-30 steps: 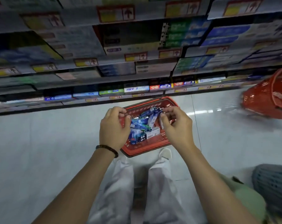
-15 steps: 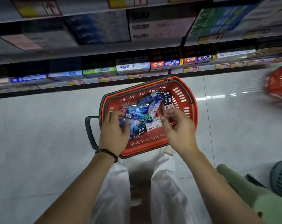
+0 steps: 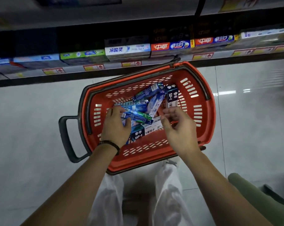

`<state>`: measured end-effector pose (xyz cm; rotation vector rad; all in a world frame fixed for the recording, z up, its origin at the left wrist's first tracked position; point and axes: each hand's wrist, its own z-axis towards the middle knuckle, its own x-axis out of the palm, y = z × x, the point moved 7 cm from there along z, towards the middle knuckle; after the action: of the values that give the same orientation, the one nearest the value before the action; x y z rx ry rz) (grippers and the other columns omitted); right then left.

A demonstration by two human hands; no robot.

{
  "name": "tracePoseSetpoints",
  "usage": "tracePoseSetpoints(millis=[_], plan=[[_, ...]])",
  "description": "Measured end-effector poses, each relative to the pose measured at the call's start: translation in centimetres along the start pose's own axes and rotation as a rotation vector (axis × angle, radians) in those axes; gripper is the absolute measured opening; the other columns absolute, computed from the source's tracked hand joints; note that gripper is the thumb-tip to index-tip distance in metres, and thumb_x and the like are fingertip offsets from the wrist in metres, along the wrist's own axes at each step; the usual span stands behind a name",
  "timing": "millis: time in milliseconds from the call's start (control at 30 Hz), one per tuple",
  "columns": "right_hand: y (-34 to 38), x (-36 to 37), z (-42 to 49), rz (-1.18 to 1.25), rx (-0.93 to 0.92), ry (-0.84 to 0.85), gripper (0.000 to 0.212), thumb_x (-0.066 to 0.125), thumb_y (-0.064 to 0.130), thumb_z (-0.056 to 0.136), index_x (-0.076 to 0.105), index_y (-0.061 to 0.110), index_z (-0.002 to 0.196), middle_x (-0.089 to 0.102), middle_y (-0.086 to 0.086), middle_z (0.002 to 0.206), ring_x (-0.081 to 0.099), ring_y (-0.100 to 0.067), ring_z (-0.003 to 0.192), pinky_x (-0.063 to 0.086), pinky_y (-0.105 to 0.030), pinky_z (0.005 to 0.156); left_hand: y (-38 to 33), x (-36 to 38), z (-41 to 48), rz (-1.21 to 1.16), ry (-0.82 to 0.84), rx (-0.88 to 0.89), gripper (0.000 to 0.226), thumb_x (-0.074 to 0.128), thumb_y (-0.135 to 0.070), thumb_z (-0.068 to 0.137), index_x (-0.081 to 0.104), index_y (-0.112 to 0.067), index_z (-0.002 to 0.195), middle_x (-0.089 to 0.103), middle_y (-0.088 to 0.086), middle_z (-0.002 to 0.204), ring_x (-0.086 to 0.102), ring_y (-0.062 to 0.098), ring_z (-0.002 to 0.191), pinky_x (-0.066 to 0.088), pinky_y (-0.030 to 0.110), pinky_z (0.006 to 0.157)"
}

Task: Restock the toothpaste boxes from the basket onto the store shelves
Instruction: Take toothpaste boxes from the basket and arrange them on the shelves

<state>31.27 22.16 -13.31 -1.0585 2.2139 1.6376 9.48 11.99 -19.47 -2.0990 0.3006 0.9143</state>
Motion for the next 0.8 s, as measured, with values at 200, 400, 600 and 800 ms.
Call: tracePoseSetpoints(millis=[200, 400, 600, 800], plan=[[-3.6, 1.8, 1.9, 0.009, 0.061, 0.026, 0.015, 0.073, 0.018, 0.098, 0.070, 0.024, 0.111, 0.071, 0.016, 0.096, 0.066, 0.001, 0.090, 0.054, -0.022, 0.073, 3.7, 3.8, 1.1, 0.066, 0.070, -0.119, 0.037, 0.074, -0.020, 0.094, 0.056, -0.017, 0.127, 0.053, 0.008, 0.129, 0.057, 0.030, 0.116, 0.053, 0.042, 0.098], [-5.5, 3.2, 2.8, 0.084, 0.148, 0.037, 0.015, 0.073, 0.019, 0.098, 0.071, 0.024, 0.112, 0.073, 0.017, 0.094, 0.067, 0.003, 0.090, 0.051, -0.012, 0.072, 7.1, 6.0, 2.6, 0.169, 0.098, -0.217, 0.053, 0.076, -0.019, 0.090, 0.053, -0.018, 0.137, 0.049, 0.015, 0.138, 0.045, 0.039, 0.129, 0.044, 0.050, 0.108], [-6.0, 3.2, 2.4, 0.139, 0.157, 0.044, 0.013, 0.073, 0.019, 0.099, 0.071, 0.026, 0.109, 0.074, 0.013, 0.092, 0.068, 0.002, 0.090, 0.051, -0.011, 0.072, 9.5, 7.4, 6.4, 0.338, 0.158, -0.241, 0.071, 0.070, -0.034, 0.092, 0.039, -0.013, 0.153, 0.052, 0.015, 0.145, 0.041, 0.037, 0.136, 0.032, 0.051, 0.118], [-6.8, 3.4, 2.0, 0.138, 0.199, 0.077, 0.014, 0.073, 0.017, 0.098, 0.071, 0.028, 0.107, 0.073, 0.012, 0.088, 0.067, 0.001, 0.089, 0.048, -0.008, 0.071, 11.2, 9.1, 7.1, 0.326, 0.252, -0.342, 0.058, 0.065, -0.046, 0.091, 0.045, -0.036, 0.144, 0.055, 0.004, 0.142, 0.039, 0.037, 0.137, 0.036, 0.057, 0.113]])
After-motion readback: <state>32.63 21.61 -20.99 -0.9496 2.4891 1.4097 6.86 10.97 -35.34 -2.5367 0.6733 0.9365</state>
